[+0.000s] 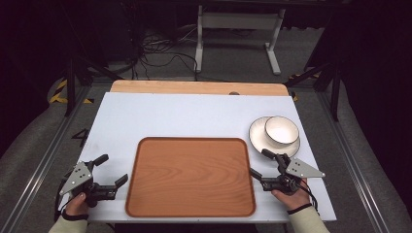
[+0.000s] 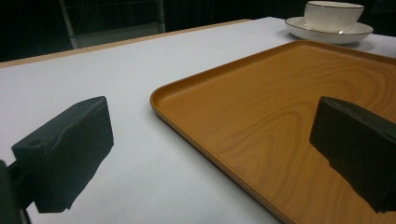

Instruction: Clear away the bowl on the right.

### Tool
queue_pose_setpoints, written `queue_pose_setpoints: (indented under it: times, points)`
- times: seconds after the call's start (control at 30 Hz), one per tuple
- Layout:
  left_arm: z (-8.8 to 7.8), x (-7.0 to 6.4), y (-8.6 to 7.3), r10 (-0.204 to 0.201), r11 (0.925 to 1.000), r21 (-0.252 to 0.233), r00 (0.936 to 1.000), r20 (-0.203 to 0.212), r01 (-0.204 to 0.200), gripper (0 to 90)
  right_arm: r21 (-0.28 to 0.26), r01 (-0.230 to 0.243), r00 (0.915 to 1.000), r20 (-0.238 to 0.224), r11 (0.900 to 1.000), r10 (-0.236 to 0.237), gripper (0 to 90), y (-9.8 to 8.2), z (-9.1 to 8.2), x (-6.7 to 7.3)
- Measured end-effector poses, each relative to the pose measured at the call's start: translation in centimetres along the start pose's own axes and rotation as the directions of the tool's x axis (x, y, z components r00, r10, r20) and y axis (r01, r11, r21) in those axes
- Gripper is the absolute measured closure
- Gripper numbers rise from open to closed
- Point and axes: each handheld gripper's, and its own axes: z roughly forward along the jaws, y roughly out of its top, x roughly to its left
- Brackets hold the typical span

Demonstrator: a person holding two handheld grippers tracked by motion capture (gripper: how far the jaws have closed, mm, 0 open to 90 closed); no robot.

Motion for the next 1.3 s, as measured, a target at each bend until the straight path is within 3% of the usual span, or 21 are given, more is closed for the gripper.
queue_pose_setpoints:
  times: [0.33, 0.57, 0.97, 1.13, 1.3]
  points:
    - [0.1, 0.0, 0.1, 0.001, 0.9999, 0.011, 1.0000, 0.006, -0.001, 0.3, 0.005, 0.005, 1.0000, 0.005, 1.000, -0.005, 15.2, 0.0, 0.1, 0.1]
    - [0.1, 0.0, 0.0, 0.004, 1.0000, 0.007, 1.0000, 0.004, -0.004, 0.3, 0.003, 0.001, 1.0000, -0.003, 1.000, -0.001, 21.2, 0.0, 0.0, 0.0]
    - [0.1, 0.0, 0.0, -0.002, 0.9999, 0.010, 1.0000, 0.002, 0.002, 0.3, 0.003, -0.049, 0.9988, 0.000, 0.999, 0.049, 25.4, 0.1, 0.0, -0.4]
    - [0.1, 0.0, 0.1, -0.002, 0.9999, 0.011, 1.0000, 0.002, 0.002, 0.3, -0.011, -0.030, 0.9996, 0.002, 0.999, 0.030, 26.3, 0.7, 0.1, -0.5]
    - [0.1, 0.0, 0.1, -0.001, 0.9999, 0.010, 1.0000, 0.000, 0.001, 0.3, -0.013, -0.051, 0.9986, 0.008, 0.999, 0.052, 26.6, 1.6, 0.0, -0.5]
